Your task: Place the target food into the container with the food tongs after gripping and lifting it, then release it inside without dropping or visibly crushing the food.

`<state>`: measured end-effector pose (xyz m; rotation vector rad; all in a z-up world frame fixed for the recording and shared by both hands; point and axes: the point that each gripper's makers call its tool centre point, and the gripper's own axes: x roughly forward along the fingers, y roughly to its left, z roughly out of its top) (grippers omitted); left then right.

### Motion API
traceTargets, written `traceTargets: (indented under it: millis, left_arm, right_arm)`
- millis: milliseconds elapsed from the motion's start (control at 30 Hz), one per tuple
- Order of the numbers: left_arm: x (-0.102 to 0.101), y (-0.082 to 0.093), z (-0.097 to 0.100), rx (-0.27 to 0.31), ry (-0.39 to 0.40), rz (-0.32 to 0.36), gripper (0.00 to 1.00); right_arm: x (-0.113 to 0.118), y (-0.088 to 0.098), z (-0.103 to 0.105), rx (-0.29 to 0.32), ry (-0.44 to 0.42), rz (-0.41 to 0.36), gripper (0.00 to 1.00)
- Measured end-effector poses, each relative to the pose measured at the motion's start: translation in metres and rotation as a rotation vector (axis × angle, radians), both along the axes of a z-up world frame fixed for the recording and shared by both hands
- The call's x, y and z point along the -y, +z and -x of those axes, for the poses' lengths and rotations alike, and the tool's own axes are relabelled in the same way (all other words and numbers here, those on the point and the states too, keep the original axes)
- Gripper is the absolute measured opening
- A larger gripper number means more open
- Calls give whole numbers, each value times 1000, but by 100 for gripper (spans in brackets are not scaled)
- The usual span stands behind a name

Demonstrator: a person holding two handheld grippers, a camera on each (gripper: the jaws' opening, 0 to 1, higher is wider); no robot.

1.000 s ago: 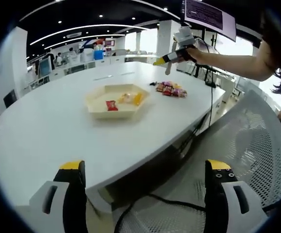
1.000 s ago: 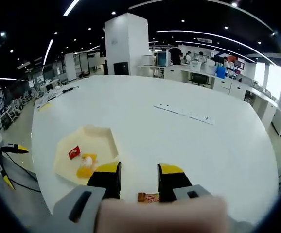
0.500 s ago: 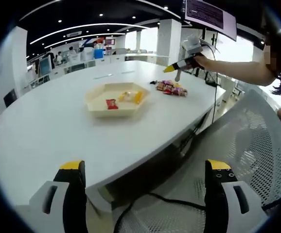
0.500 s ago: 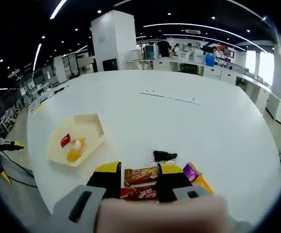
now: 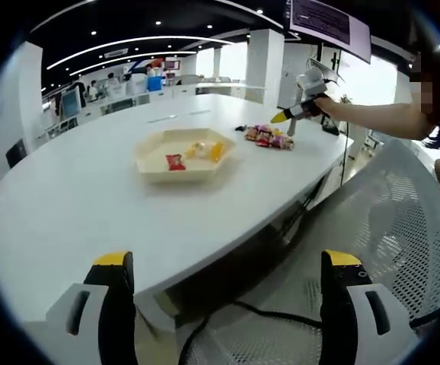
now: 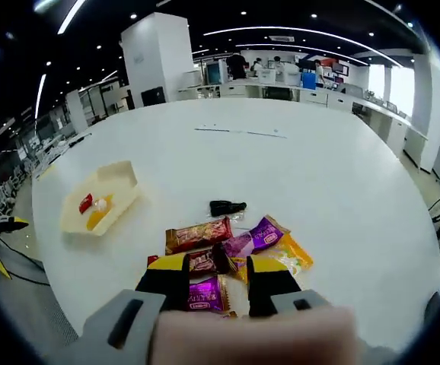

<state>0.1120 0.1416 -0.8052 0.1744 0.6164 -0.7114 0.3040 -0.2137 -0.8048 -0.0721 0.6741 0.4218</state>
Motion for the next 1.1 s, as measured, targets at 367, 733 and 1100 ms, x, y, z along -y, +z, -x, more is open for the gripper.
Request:
traceTargets:
  millis: [367, 733, 1100]
  left_arm:
    - [0, -2, 1, -9, 0, -6, 99]
    - [0, -2, 2, -14, 0, -8, 99]
    - [0, -2, 2, -13, 2, -7, 99]
  right_arm:
    - [1, -12, 1, 19, 11, 32, 29]
    - [-5, -14, -6, 48, 65, 100, 28]
    - [0, -13, -11, 73, 42, 139, 20]
